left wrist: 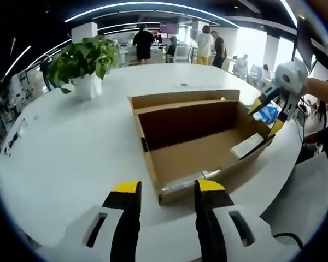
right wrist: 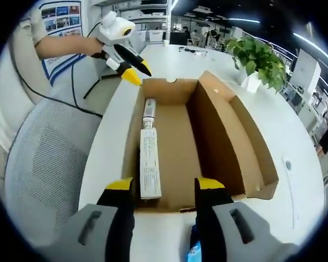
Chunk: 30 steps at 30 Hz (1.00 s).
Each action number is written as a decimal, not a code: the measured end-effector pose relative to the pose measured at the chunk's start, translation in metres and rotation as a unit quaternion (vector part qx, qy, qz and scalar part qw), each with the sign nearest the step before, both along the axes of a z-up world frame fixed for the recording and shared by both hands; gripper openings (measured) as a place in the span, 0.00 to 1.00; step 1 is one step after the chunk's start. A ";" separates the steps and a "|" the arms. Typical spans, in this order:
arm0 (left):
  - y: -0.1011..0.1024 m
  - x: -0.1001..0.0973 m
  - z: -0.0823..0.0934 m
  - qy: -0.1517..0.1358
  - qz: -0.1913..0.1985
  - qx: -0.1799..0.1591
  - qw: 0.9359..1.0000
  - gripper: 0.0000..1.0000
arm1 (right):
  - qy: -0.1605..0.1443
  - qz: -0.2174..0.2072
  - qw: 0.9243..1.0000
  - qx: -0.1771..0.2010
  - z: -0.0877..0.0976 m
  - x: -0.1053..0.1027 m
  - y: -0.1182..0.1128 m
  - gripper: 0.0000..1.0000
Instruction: Operate the shoe box by opening the lid, removing the specified soft item, and placing it in the target area until the item is outside and the box remains undamaged.
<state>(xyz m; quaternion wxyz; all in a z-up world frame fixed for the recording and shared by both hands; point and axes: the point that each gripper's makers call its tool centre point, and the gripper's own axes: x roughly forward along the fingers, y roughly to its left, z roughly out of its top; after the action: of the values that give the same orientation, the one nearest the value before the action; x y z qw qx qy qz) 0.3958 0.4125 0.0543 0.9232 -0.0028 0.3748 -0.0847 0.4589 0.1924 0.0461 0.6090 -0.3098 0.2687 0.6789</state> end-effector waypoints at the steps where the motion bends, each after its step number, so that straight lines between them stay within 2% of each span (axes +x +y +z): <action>1: -0.001 0.001 0.001 -0.002 0.013 -0.021 1.000 0.35 | 0.004 0.002 1.000 -0.001 -0.002 0.000 0.001 0.40; 4: 0.004 0.001 -0.001 0.003 0.023 -0.018 1.000 0.26 | 0.008 0.007 1.000 -0.005 -0.007 0.001 0.004 0.39; 9: 0.004 0.003 -0.004 0.011 0.040 -0.031 0.999 0.19 | 0.015 0.015 1.000 -0.015 -0.016 0.000 0.006 0.38; 16: 0.005 0.010 -0.009 0.020 0.063 -0.040 0.997 0.04 | 0.023 0.024 0.999 -0.020 -0.022 -0.003 0.013 0.34; 24: 0.007 0.010 -0.011 0.026 0.082 -0.047 0.995 0.03 | 0.053 0.021 0.998 -0.012 -0.021 -0.009 0.019 0.30; 30: 0.008 0.010 -0.012 0.026 0.087 -0.049 0.995 0.03 | 0.058 0.029 0.998 -0.019 -0.027 -0.014 0.025 0.29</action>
<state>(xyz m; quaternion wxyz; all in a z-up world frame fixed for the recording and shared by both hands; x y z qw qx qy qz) 0.4057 0.4201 0.0428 0.9160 -0.0825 0.3920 -0.0221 0.4444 0.2171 0.0188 0.5664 -0.2892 0.3075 0.7078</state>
